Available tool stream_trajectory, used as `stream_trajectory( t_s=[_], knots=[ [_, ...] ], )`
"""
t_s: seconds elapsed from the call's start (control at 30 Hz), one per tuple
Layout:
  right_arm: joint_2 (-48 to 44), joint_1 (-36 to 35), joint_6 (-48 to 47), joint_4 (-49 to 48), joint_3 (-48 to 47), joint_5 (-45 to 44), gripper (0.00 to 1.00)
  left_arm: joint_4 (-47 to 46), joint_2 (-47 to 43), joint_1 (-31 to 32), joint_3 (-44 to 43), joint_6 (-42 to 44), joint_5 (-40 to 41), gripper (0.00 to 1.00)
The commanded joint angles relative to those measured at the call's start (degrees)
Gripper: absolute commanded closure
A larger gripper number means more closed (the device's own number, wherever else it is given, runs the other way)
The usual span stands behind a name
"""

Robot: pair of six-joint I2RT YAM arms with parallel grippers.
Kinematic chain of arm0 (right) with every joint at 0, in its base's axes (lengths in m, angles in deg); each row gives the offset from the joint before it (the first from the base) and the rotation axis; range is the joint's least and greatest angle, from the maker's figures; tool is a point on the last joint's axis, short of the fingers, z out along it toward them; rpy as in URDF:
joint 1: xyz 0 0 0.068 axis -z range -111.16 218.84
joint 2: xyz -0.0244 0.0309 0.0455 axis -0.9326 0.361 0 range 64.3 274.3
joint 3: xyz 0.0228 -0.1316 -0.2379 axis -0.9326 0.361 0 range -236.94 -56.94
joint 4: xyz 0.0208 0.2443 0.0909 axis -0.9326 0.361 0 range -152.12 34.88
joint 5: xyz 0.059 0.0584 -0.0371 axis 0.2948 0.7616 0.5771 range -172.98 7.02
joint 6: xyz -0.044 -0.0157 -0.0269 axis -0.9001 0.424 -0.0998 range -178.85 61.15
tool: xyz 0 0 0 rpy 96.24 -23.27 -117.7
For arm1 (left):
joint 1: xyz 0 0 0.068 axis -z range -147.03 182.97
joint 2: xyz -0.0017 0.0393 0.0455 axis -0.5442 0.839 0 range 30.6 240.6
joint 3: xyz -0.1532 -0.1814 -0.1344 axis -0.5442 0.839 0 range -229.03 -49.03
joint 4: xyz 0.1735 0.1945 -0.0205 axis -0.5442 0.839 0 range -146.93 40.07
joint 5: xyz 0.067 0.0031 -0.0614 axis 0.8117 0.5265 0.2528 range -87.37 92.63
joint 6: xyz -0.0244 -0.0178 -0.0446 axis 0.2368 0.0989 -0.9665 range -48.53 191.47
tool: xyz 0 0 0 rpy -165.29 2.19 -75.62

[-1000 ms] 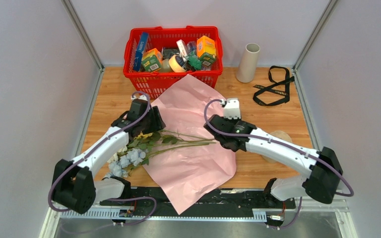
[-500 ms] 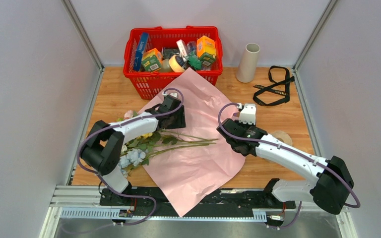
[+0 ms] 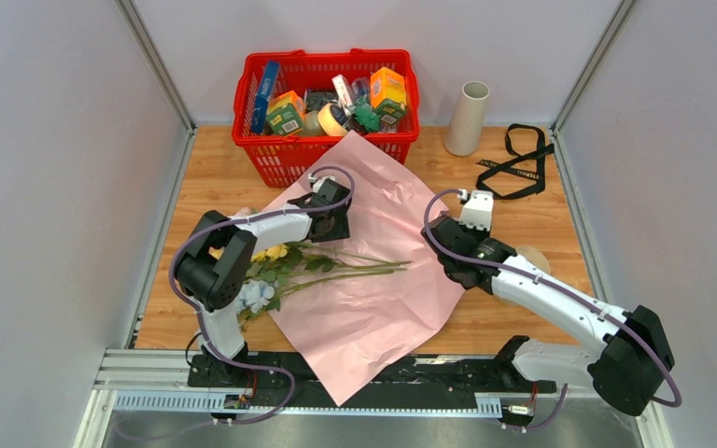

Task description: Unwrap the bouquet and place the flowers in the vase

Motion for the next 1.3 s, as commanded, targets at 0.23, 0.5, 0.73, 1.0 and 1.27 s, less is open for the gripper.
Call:
stream_trajectory(
  t_s=[0.23, 0.5, 0.73, 1.0, 1.27],
  knots=[
    [-5.93, 14.30, 3.32, 0.56, 3.89, 6.26, 1.00, 10.26, 6.45, 0.28, -3.95, -3.67, 7.84, 0.40],
    [-6.12, 14.83, 4.38, 0.65, 4.07, 5.31, 0.95, 10.95, 8.21, 0.37, -3.60, -3.68, 8.02, 0.41],
    [-7.87, 14.92, -2.73, 2.41, -5.85, 10.22, 0.53, 11.74, 6.45, 0.54, -4.30, -3.15, 7.76, 0.41],
    [-9.73, 14.92, -7.49, -5.22, -9.83, 27.97, 0.57, 14.03, 5.66, 0.63, -6.67, -2.80, 7.49, 0.40],
    [-3.31, 16.15, -1.86, -11.21, 1.77, 26.23, 0.69, 14.30, 3.20, 0.72, -6.59, -2.45, 6.79, 0.40]
  ],
)
